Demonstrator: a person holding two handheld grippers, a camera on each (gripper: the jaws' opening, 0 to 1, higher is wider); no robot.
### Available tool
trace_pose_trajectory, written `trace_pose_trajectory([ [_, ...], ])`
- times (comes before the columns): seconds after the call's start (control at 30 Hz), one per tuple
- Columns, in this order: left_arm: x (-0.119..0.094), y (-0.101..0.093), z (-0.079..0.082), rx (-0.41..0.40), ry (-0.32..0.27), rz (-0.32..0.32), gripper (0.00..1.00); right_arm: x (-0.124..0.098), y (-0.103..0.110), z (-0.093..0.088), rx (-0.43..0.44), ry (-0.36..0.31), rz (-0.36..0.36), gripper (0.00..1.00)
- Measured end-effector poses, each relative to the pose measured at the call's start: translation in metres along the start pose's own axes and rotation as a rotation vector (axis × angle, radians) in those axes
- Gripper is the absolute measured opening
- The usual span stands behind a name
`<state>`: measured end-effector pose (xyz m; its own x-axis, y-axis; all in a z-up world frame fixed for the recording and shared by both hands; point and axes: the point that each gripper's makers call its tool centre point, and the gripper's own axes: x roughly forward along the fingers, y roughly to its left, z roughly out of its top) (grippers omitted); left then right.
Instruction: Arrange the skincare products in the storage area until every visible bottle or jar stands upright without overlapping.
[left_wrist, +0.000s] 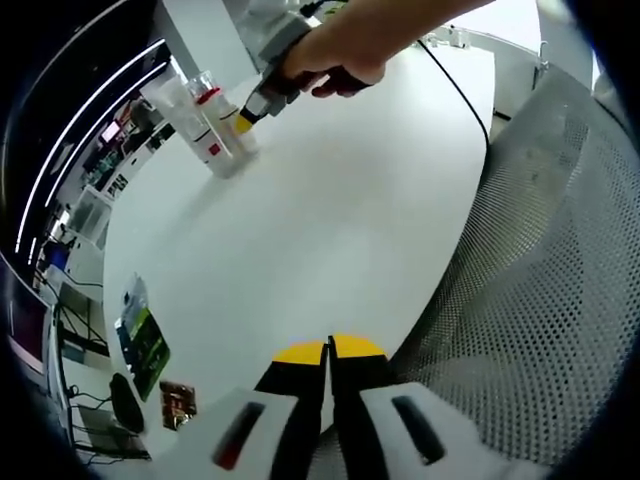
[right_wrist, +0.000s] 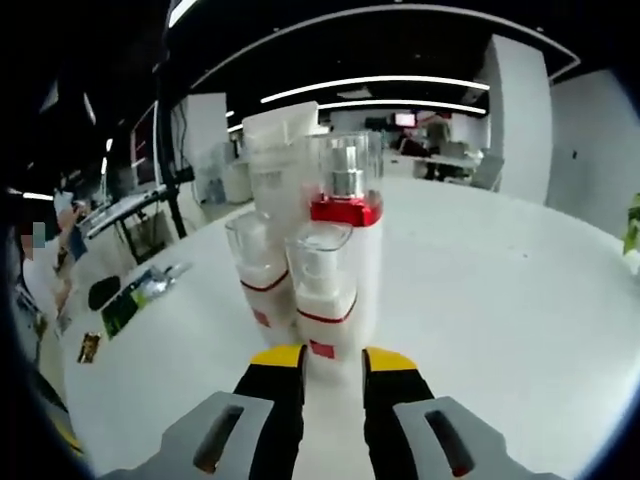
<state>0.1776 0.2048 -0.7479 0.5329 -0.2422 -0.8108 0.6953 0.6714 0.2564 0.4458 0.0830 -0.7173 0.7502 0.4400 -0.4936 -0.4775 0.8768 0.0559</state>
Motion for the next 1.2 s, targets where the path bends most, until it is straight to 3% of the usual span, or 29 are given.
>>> trace_pose_trajectory([
  [0.1, 0.000, 0.001, 0.000, -0.001, -0.003, 0.003, 0.00, -0.002, -0.001, -0.001, -0.021, 0.006, 0.003, 0.20],
  [0.2, 0.000, 0.001, 0.001, -0.001, -0.005, 0.004, 0.00, -0.010, 0.000, -0.008, -0.029, 0.035, 0.013, 0.28],
  [0.3, 0.000, 0.002, 0.001, -0.003, -0.006, 0.008, 0.00, -0.021, 0.002, -0.016, -0.031, 0.053, 0.038, 0.26],
  [0.5, -0.001, 0.006, 0.002, -0.009, -0.012, 0.025, 0.00, -0.056, 0.035, -0.013, -0.096, 0.010, 0.193, 0.20],
  [0.73, -0.004, 0.010, 0.006, -0.007, -0.031, 0.051, 0.00, -0.093, 0.052, -0.015, -0.089, -0.004, 0.275, 0.22],
  [0.9, -0.011, 0.016, 0.018, 0.001, -0.082, 0.088, 0.00, -0.122, 0.052, -0.021, -0.091, 0.015, 0.293, 0.24],
  [0.93, -0.014, 0.020, 0.024, -0.001, -0.118, 0.114, 0.00, -0.126, 0.052, -0.024, -0.094, 0.025, 0.299, 0.25],
  [1.03, -0.016, 0.021, 0.027, -0.007, -0.126, 0.118, 0.00, -0.146, 0.052, -0.032, -0.118, 0.052, 0.307, 0.28],
  [1.2, -0.025, 0.025, 0.040, 0.002, -0.192, 0.149, 0.00, -0.180, 0.058, -0.045, -0.116, 0.095, 0.311, 0.35],
])
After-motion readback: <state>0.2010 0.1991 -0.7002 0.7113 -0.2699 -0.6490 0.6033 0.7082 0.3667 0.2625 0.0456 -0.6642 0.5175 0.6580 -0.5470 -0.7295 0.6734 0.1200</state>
